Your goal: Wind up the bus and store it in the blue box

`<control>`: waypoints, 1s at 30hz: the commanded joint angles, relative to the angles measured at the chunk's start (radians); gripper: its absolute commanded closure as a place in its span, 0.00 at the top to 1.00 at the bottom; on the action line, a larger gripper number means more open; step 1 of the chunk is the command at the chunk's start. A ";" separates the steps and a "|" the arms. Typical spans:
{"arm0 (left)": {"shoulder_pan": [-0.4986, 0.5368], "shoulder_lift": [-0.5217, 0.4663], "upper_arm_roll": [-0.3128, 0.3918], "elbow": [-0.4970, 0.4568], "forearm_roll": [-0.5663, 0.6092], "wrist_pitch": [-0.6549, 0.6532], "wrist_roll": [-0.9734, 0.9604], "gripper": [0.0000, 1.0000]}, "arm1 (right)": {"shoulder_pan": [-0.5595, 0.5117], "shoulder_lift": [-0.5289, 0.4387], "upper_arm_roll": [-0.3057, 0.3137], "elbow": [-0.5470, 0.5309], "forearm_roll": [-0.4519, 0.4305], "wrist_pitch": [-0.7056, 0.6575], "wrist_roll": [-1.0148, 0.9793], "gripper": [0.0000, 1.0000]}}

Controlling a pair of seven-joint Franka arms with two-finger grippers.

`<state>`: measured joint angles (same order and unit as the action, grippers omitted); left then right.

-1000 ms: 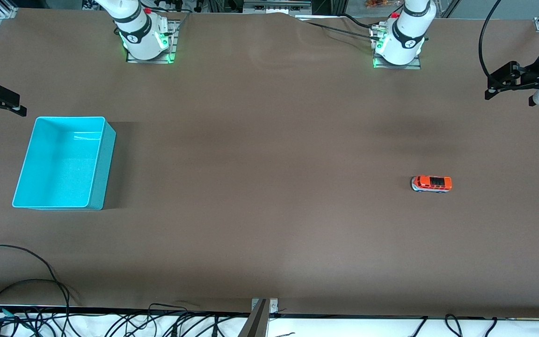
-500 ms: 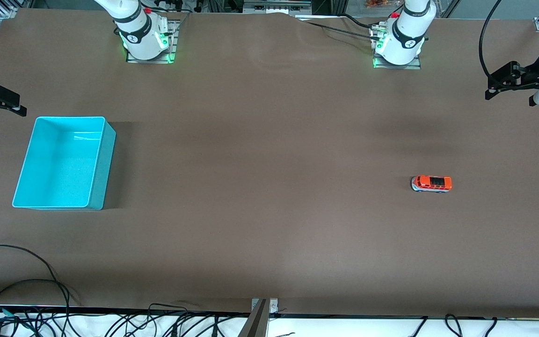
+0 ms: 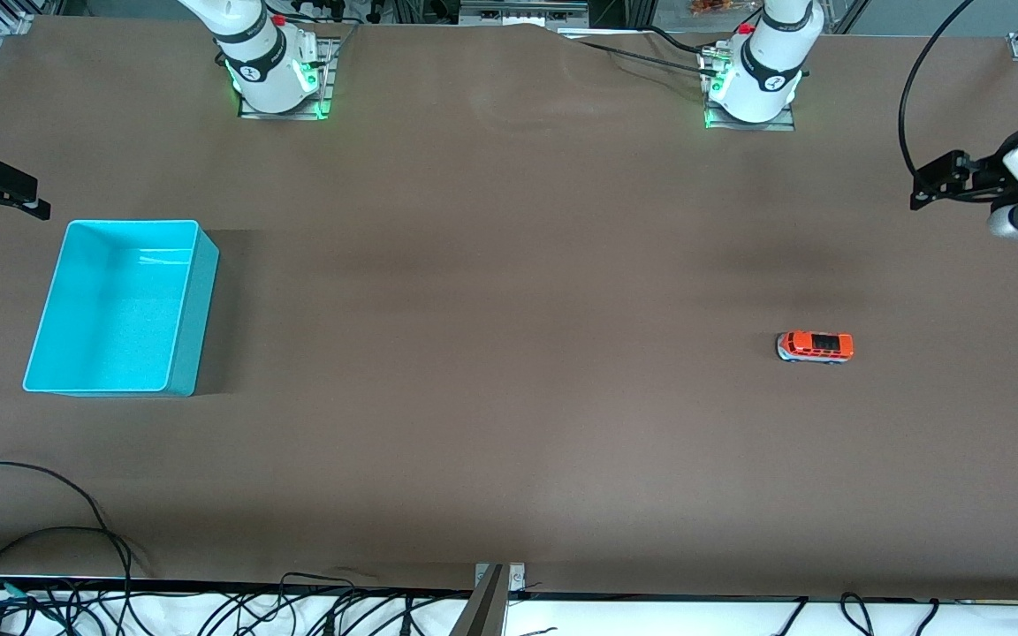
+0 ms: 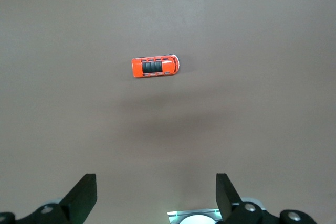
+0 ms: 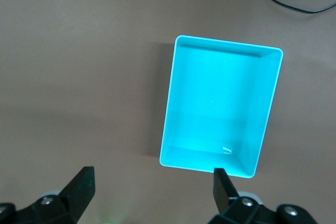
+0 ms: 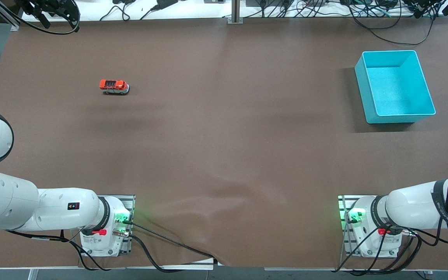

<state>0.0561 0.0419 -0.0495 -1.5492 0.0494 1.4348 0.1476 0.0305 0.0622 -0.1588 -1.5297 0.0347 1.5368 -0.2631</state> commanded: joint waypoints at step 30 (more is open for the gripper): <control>0.031 0.184 0.002 -0.025 0.024 0.197 0.484 1.00 | 0.005 0.005 0.002 0.020 0.010 -0.018 0.010 1.00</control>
<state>0.0736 0.1949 -0.0436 -1.5511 0.0569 1.5767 0.5257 0.0328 0.0622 -0.1575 -1.5297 0.0347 1.5367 -0.2631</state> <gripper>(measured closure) 0.000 0.000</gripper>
